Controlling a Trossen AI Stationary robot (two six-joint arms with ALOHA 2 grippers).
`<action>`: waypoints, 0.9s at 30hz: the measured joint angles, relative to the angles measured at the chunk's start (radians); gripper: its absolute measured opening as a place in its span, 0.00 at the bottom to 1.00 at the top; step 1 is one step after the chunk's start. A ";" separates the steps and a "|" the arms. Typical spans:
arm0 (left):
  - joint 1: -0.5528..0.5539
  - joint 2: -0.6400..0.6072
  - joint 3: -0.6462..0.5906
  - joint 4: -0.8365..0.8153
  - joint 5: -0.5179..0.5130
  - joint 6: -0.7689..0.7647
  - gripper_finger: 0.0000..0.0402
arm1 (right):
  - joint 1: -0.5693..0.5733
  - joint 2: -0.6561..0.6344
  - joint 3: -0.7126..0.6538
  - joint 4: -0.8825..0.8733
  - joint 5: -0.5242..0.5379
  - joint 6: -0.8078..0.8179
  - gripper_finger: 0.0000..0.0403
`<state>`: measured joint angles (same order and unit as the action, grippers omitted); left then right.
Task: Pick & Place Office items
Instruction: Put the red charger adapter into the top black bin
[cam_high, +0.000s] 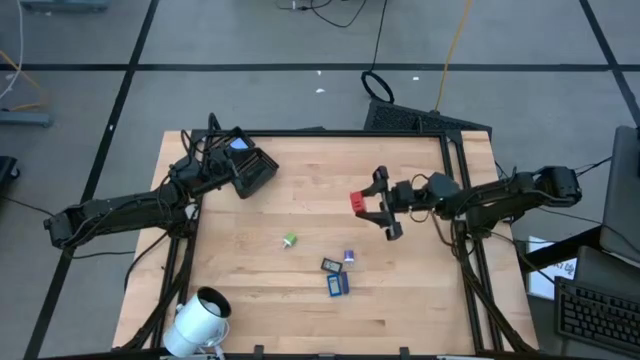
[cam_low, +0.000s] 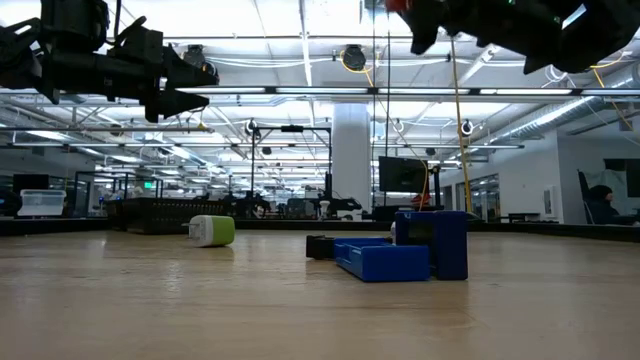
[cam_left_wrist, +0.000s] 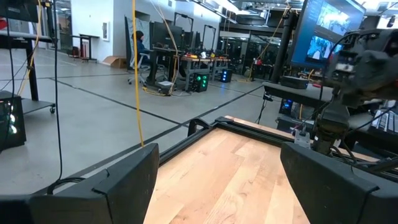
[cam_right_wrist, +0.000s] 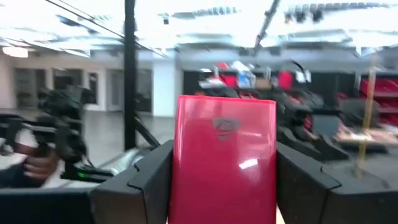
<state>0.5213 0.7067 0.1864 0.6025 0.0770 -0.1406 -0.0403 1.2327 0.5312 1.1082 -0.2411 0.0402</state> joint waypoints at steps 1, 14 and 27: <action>0.000 0.000 0.000 0.000 0.000 0.000 0.84 | 0.008 0.000 0.000 0.013 0.001 0.000 0.53; 0.000 0.000 0.000 0.000 0.093 -0.175 0.83 | 0.062 0.000 0.006 -0.226 0.231 -0.184 0.53; -0.021 0.163 0.114 -0.061 0.236 -0.390 0.83 | 0.055 0.207 0.246 -0.734 0.332 -0.189 0.53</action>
<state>0.5002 0.8694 0.3007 0.5419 0.3133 -0.5307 0.0152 1.4400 0.7767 0.3740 0.0910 -0.1487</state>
